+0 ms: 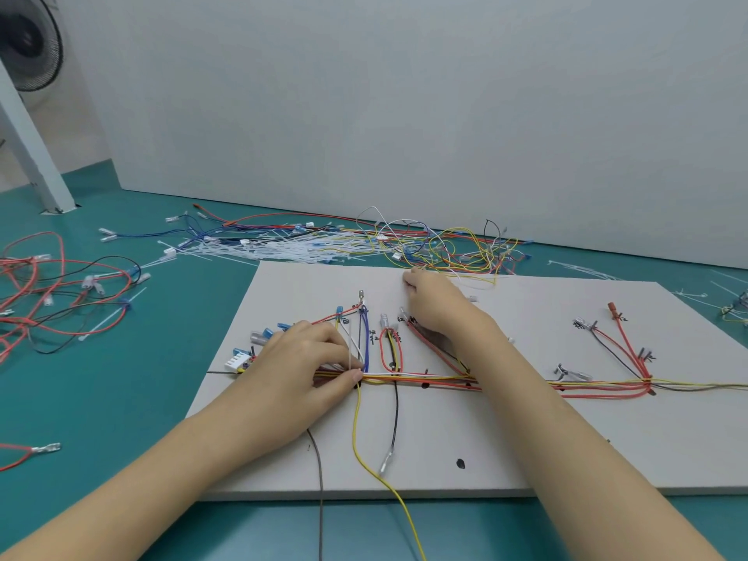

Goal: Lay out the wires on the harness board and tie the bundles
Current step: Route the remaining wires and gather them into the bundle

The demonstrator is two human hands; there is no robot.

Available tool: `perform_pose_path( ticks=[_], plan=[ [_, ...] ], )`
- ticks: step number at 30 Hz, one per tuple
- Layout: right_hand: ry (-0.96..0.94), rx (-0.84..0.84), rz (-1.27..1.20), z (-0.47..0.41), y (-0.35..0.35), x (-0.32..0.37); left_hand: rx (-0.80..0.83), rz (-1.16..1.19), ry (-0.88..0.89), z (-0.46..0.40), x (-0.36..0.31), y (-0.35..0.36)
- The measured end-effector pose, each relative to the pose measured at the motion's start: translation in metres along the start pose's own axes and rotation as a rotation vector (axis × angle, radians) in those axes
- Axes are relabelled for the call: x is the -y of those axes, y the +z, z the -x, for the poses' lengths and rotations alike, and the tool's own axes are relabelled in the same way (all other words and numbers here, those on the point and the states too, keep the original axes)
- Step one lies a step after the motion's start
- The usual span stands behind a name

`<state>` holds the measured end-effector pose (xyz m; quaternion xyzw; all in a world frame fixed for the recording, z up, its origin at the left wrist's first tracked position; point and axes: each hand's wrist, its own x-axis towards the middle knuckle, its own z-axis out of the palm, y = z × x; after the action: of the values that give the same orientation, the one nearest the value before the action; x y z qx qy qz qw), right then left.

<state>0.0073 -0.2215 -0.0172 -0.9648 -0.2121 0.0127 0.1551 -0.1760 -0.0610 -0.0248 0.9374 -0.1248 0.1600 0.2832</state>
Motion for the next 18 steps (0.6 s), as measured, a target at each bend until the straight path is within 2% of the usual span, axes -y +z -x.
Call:
perform_pose_path(
  ticks=[7,12,18],
  plan=[
    [-0.105,-0.163,0.041,0.008,-0.012,0.002,-0.007,-0.013,0.010,0.000,0.000,0.001],
    [-0.117,-0.108,0.113,0.012,-0.018,0.010,0.000,-0.018,0.014,0.000,0.001,0.000],
    [-0.108,-0.075,0.078,0.015,-0.024,0.011,-0.040,0.047,-0.031,0.000,0.001,0.002]
  ],
)
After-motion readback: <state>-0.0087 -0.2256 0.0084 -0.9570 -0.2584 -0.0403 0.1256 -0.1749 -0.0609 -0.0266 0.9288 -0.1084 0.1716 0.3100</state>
